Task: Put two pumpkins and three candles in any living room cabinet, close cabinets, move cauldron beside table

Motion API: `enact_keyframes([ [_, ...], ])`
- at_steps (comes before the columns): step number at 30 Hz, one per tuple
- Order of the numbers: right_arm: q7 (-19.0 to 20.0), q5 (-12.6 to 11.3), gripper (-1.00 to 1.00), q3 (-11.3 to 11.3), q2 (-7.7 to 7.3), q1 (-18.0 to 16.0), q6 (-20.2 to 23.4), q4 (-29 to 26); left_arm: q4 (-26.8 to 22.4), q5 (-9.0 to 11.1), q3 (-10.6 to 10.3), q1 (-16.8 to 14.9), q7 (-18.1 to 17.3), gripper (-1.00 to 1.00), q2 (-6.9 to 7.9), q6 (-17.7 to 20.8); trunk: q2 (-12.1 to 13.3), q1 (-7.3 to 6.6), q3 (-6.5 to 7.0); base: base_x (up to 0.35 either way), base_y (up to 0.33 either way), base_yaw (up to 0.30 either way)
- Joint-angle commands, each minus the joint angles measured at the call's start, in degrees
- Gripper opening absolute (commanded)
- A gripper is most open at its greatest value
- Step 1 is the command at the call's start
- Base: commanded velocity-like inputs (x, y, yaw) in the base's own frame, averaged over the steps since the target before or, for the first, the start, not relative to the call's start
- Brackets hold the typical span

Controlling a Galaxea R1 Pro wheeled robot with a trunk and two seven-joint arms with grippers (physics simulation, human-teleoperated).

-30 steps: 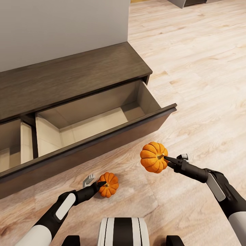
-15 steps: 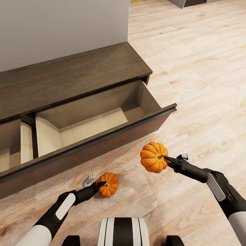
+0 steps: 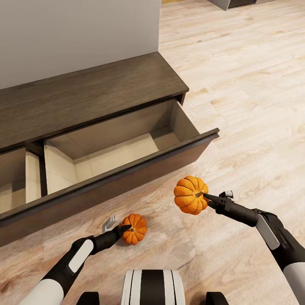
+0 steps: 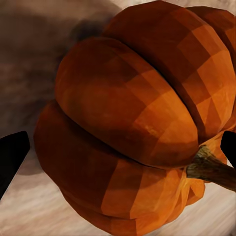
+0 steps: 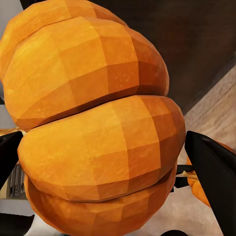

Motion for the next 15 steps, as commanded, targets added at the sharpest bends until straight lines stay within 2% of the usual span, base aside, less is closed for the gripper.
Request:
enact_keyframes([
  [1, 0.0, -0.3, -1.00, 0.0, -0.02, 0.0, 0.4, 0.0, 0.6, -1.4, -0.1, 0.0, 0.2, -1.00, 0.05, -0.2, 0.0, 0.01, -0.03, 0.000, 0.000, 0.000],
  [7, 0.0, -0.3, -1.00, 0.1, -0.02, 0.0, 0.4, 0.0, 0.6, -1.4, -0.1, 0.0, 0.1, -1.00, 0.10, -0.2, 0.0, 0.01, -0.03, 0.000, 0.000, 0.000],
  [15, 0.0, -0.3, -1.00, 0.0, -0.02, 0.0, 0.4, 0.1, 0.5, -1.4, -0.1, 0.0, -0.1, -1.00, 0.06, -0.2, 0.1, -0.20, 1.74, 0.000, 0.000, 0.000],
])
